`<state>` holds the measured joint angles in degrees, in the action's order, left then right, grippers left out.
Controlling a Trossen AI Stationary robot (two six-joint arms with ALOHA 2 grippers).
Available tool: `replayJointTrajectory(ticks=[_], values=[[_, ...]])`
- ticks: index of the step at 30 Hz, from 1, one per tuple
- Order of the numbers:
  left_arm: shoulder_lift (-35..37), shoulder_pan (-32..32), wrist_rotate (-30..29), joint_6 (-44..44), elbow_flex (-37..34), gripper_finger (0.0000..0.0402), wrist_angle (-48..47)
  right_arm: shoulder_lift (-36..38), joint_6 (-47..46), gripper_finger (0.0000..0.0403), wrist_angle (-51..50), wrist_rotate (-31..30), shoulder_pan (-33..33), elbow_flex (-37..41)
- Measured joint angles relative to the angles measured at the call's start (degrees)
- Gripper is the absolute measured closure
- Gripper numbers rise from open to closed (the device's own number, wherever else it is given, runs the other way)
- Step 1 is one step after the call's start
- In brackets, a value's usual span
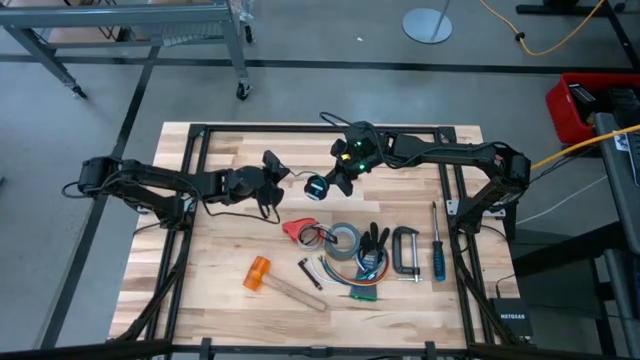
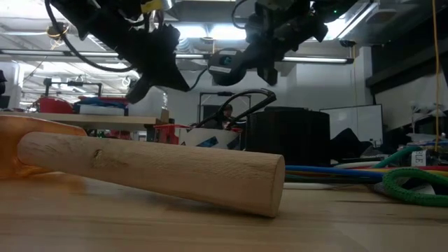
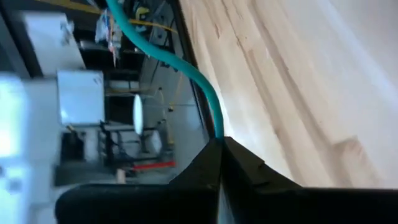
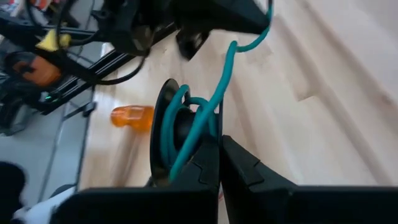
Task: Coil cords
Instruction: Coil the green cable wire on the black spool
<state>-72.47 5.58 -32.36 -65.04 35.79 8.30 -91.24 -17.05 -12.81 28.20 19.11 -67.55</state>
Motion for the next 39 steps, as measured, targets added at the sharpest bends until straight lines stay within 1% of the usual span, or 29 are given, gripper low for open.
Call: replayJointTrajectory(ticks=[6, 10, 12, 14, 16, 20, 22, 25, 28, 31, 35, 37, 39], values=[[0.0, 0.0, 1.3, 17.3, 0.0, 0.04, -0.6, 0.0, 1.0, 0.04, 5.3, -3.5, 0.0, 0.0], [0.0, 0.0, 2.1, 24.8, 0.0, 0.0401, -1.4, 0.0, 1.0, 0.04, 9.0, -4.6, 0.0, 0.0], [0.0, 0.0, 2.2, 28.0, 0.0, 0.0401, -2.6, 0.0, 1.0, 0.04, 9.4, -6.8, 0.0, 0.0], [0.0, 0.0, 2.7, 31.4, 0.0, 0.0401, -3.7, 0.0, 1.1, 0.04, 9.3, -10.3, 0.0, 0.0], [0.0, 0.0, 5.0, 35.0, 0.0, 0.0401, -4.5, 0.0, 1.5, 0.04, 9.5, -14.6, 0.0, 0.0], [-0.2, 0.1, 12.9, 41.7, 0.0, 0.0401, -5.4, 0.0, 2.4, 0.04, 12.6, -22.9, 0.1, 0.0], [-0.2, 0.1, 15.6, 44.6, 0.0, 0.0401, -5.2, 0.0, 2.4, 0.04, 14.7, -24.7, 0.1, 0.0], [-0.2, 0.1, 17.9, 48.8, 0.0, 0.0401, -4.8, 0.0, 2.4, 0.04, 18.2, -25.1, 0.0, 0.0], [-0.2, 0.1, 18.5, 50.8, 0.0, 0.0401, -4.7, 0.0, 2.4, 0.04, 19.3, -25.0, 0.0, 0.0], [-0.2, 0.1, 17.5, 48.9, 0.0, 0.0401, -4.5, 0.0, 2.5, 0.04, 18.4, -24.6, 0.0, 0.0], [-0.1, 0.1, 14.2, 43.8, 0.0, 0.0399, -4.4, 0.0, 3.9, 0.04, 14.4, -23.1, 0.0, 0.0], [-0.1, 0.1, 11.1, 43.3, 0.0, 0.0394, -4.4, 0.0, 4.0, 0.04, 11.1, -21.9, 0.0, 0.0], [-0.1, 0.1, 7.4, 43.3, 0.0, 0.0383, -4.4, 0.0, 4.0, 0.04, 7.5, -19.4, 0.0, 0.0]])
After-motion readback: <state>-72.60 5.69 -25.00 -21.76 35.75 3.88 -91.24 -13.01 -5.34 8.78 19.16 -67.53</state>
